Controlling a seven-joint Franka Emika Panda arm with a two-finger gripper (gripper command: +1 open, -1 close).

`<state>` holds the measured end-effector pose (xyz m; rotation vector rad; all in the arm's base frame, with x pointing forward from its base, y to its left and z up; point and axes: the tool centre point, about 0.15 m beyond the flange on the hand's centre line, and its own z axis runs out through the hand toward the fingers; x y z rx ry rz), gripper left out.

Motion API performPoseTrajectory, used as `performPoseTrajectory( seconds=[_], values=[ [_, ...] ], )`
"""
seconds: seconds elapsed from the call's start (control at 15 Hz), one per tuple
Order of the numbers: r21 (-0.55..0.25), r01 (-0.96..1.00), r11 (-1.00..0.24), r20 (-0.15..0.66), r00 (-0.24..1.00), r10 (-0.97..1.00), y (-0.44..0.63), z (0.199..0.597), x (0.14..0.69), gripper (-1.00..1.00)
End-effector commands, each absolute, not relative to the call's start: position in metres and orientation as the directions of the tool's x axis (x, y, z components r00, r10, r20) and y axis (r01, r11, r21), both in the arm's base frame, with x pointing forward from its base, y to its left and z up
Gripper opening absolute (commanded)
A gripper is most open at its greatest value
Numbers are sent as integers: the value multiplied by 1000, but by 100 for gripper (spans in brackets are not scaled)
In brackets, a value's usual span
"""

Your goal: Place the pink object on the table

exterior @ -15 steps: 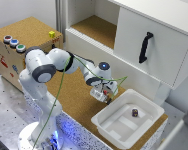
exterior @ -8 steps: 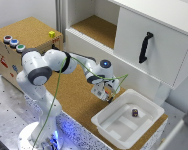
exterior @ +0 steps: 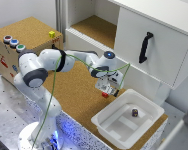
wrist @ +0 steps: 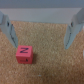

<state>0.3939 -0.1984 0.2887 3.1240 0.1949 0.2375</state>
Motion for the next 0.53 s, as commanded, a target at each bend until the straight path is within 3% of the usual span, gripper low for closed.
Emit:
performPoseTrajectory(
  seconds=[0.0, 0.47],
  values=[
    [20, 70, -997, 100, 992, 71, -214, 248, 413, -100],
    [53, 36, -998, 105, 994, 41, -229, 221, 431, -100]
  ],
)
